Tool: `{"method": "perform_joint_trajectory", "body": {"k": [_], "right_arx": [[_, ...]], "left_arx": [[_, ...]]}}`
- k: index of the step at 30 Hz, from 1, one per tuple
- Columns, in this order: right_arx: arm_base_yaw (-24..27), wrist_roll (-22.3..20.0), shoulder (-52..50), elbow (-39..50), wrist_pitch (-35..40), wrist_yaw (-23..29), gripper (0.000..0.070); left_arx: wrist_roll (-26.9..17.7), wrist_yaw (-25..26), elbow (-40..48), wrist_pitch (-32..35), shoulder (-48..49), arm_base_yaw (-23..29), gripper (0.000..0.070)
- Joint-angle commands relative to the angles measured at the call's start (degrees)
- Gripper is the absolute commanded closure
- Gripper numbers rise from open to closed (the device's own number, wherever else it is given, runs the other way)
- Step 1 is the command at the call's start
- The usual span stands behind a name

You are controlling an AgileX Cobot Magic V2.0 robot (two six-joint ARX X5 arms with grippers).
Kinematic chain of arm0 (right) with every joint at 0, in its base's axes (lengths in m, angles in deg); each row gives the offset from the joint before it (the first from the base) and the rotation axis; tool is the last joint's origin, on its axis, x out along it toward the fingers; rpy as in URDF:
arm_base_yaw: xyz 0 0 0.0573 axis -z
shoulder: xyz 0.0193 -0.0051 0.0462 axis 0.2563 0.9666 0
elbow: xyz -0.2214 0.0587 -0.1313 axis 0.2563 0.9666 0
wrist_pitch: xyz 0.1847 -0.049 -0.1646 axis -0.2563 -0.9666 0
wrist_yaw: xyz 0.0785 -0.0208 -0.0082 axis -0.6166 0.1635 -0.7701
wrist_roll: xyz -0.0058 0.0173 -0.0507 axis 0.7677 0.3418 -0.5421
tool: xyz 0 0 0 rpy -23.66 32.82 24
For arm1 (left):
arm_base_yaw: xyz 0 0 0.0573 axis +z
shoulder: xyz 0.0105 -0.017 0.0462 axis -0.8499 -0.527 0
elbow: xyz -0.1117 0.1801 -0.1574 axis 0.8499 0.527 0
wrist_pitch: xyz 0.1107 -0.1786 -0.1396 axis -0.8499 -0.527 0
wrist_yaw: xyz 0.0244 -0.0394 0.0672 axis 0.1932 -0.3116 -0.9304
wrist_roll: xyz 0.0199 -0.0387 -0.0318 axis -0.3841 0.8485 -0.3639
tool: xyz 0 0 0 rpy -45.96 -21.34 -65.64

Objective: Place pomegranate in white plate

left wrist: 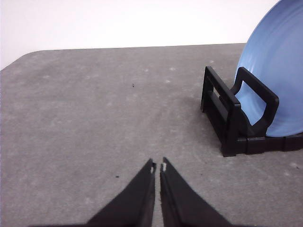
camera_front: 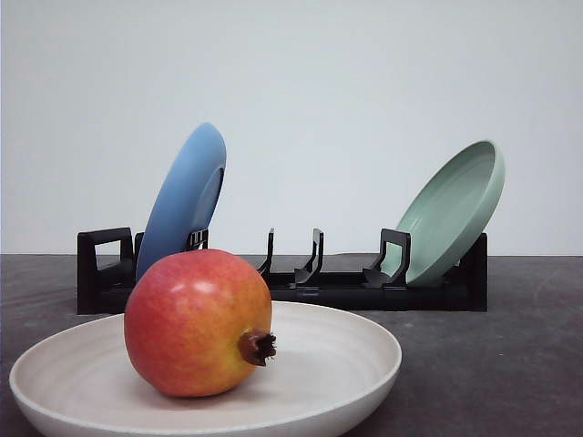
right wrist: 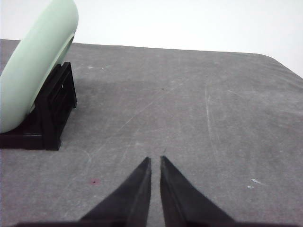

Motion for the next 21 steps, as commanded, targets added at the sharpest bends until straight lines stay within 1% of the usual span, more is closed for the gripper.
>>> {"method": "perform_joint_trajectory", "body": {"k": [1, 21], "right_arx": [[-0.1, 0.2, -0.1, 0.2, 0.4, 0.0, 0.0668], [-0.1, 0.2, -0.1, 0.2, 0.4, 0.0, 0.0668]], "left_arx": [[0.1, 0.4, 0.6, -0.3, 0.0, 0.1, 0.0700], [0.1, 0.4, 0.6, -0.3, 0.0, 0.1, 0.0700]]}}
